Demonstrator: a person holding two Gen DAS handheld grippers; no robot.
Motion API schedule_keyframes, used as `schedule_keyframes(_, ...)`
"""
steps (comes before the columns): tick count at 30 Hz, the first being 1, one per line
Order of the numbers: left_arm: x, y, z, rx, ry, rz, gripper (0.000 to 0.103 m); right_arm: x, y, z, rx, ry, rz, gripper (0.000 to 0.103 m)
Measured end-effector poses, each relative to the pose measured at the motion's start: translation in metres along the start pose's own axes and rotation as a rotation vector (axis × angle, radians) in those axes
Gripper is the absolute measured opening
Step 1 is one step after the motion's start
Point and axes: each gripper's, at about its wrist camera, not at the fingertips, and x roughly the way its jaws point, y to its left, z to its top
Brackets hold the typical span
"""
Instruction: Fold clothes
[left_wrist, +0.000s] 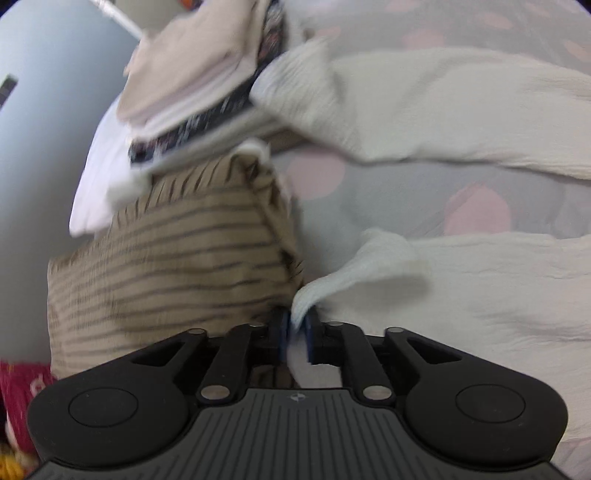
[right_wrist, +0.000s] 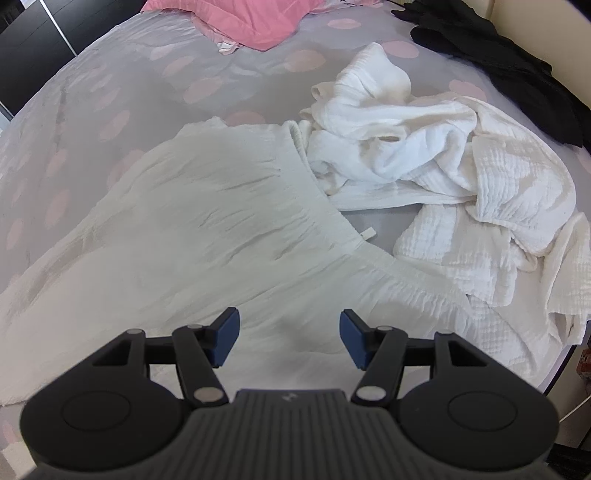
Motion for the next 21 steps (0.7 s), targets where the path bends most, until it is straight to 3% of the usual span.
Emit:
schedule_keyframes(1, -0.007, -0.002, -0.002, 0.014, -0.043, -0.001, 0.030, 0.000, 0.002, -0.002, -0.021, -0.001, 0.004, 0.063)
schedule_keyframes(6, -0.046, -0.007, -0.016, 0.051, -0.210, 0.021, 0.038, -0.004, 0.008, -0.010, -0.104, -0.013, 0.032, 0.063)
schedule_keyframes(9, -0.065, -0.014, -0.027, 0.112, -0.273, -0.017, 0.040, -0.009, 0.007, -0.013, -0.126, -0.035, 0.019, 0.063)
schedule_keyframes(14, -0.076, -0.040, -0.058, 0.308, -0.302, -0.043, 0.040, -0.012, -0.002, -0.018, -0.141, -0.062, -0.043, 0.063)
schedule_keyframes(21, -0.049, -0.077, -0.115, 0.553, -0.252, -0.006, 0.040, -0.014, -0.019, -0.025, -0.109, -0.062, -0.072, 0.063)
